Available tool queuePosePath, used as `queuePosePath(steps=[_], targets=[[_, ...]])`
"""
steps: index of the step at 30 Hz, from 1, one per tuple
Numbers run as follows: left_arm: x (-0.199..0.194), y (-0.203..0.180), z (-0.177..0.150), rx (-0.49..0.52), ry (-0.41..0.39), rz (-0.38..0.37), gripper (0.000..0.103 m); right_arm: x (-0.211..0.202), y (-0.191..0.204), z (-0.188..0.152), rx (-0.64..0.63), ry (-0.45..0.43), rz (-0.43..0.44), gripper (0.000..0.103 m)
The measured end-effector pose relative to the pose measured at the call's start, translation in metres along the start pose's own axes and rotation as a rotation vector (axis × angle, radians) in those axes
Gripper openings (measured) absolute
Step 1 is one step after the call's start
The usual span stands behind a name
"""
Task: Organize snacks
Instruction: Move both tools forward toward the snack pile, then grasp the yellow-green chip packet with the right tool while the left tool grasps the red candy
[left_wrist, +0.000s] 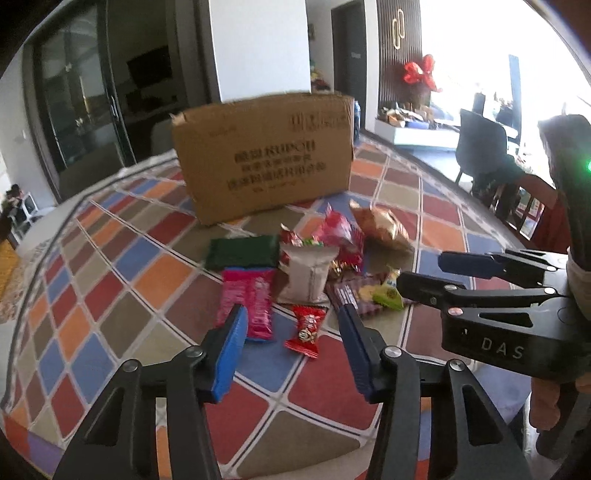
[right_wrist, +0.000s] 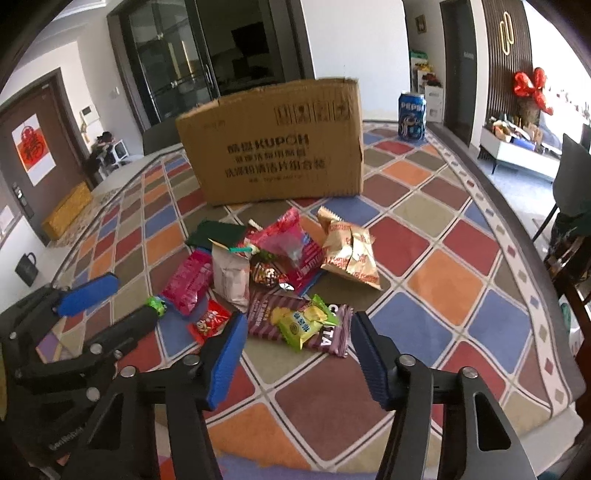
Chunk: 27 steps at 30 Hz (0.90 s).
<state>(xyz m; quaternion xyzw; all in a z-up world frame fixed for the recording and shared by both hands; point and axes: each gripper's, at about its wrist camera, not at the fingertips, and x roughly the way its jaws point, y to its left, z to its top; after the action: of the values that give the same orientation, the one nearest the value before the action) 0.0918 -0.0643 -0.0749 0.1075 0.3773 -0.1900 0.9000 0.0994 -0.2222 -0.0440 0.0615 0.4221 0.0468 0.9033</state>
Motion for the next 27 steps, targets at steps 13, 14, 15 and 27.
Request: queuePosePath(steps=[13, 14, 15, 27], targets=[[0.044, 0.002, -0.010, -0.021, 0.095, -0.071, 0.040, 0.039, -0.002, -0.001, 0.005, 0.093, 0.017, 0.042], [0.047, 0.001, -0.009, -0.023, 0.099, -0.075, 0.039, 0.041, -0.003, -0.001, 0.009, 0.098, 0.019, 0.042], [0.049, 0.001, -0.009, -0.025, 0.102, -0.079, 0.038, 0.043, -0.003, 0.000, 0.012, 0.101, 0.018, 0.042], [0.065, 0.007, -0.007, -0.091, 0.141, -0.130, 0.021, 0.054, -0.001, 0.001, 0.009, 0.130, 0.002, 0.026]])
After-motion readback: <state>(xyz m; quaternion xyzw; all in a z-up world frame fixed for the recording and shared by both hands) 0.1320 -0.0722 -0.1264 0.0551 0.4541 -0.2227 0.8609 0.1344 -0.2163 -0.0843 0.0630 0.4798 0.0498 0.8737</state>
